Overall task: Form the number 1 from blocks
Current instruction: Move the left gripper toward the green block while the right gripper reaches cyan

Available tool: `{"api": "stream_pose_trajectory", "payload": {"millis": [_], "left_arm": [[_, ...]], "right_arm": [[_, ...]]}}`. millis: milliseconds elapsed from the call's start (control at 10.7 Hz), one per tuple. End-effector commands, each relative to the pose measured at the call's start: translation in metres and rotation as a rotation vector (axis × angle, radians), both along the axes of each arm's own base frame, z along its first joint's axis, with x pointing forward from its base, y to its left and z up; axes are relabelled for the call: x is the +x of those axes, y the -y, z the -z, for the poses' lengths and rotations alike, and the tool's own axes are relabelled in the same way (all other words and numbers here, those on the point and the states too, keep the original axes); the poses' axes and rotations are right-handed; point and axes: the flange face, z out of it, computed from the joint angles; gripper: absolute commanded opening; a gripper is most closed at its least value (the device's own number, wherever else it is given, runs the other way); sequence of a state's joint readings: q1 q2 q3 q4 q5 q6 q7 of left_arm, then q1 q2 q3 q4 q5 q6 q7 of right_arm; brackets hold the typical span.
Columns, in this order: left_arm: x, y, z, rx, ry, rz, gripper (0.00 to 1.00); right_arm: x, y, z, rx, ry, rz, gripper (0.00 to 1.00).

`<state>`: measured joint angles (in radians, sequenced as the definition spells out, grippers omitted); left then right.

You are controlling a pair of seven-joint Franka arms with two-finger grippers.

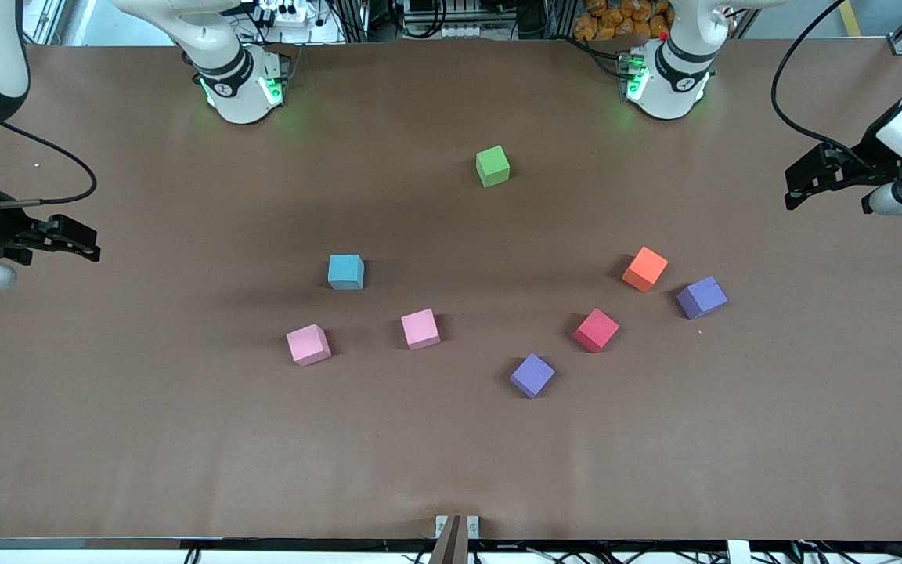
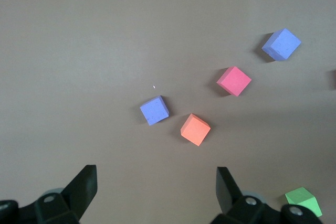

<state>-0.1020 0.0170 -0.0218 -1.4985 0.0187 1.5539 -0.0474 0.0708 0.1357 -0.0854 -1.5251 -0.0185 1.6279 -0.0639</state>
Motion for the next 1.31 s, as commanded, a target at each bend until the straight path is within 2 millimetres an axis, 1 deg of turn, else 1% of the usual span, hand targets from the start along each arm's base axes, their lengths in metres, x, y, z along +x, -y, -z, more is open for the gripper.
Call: {"api": "stream_pose_trajectory", "payload": {"millis": [0, 93, 187, 280, 373, 467, 560, 747, 840, 933, 1027, 1120, 1213], "left_arm": [[-0.002, -0.002, -0.007, -0.015, -0.003, -0.011, 1.00], [0.000, -0.002, -0.005, -0.015, -0.008, -0.022, 1.00], [0.001, 0.004, 0.001, -0.019, -0.018, -0.020, 1.00], [0.006, 0.021, 0.015, -0.042, -0.040, 0.004, 1.00], [0.008, 0.044, 0.027, -0.060, -0.052, -0.001, 1.00], [0.006, 0.066, 0.043, -0.087, -0.072, -0.059, 1.00], [0.003, 0.088, 0.053, -0.093, -0.081, -0.074, 1.00], [-0.005, 0.122, 0.075, -0.082, -0.122, -0.055, 1.00], [-0.009, 0.132, 0.082, -0.080, -0.132, -0.050, 1.00], [-0.013, 0.142, 0.084, -0.079, -0.133, -0.041, 1.00], [-0.013, 0.144, 0.087, -0.077, -0.135, -0.056, 1.00], [-0.016, 0.152, 0.089, -0.078, -0.133, -0.052, 1.00], [-0.021, 0.166, 0.093, -0.075, -0.139, -0.056, 1.00]], "right_arm": [[0.002, 0.001, -0.004, -0.003, 0.006, 0.015, 1.00], [0.002, 0.001, -0.004, -0.003, 0.006, 0.015, 1.00], [0.002, 0.001, -0.004, -0.003, 0.006, 0.015, 1.00], [0.002, 0.001, -0.004, -0.003, 0.006, 0.015, 1.00], [0.002, 0.002, -0.004, -0.001, 0.006, 0.017, 1.00], [0.002, 0.002, -0.004, 0.003, 0.006, 0.019, 1.00], [0.002, 0.002, -0.003, 0.005, 0.004, 0.019, 1.00], [0.004, 0.002, 0.001, 0.009, -0.003, 0.023, 1.00], [0.004, 0.000, 0.001, 0.011, -0.003, 0.020, 1.00], [0.006, -0.003, 0.006, 0.012, -0.009, 0.015, 1.00], [0.009, -0.005, 0.010, 0.013, -0.010, 0.012, 1.00], [0.011, -0.010, 0.015, 0.035, -0.011, 0.010, 1.00], [0.015, -0.014, 0.022, 0.049, -0.013, 0.009, 1.00]]}}
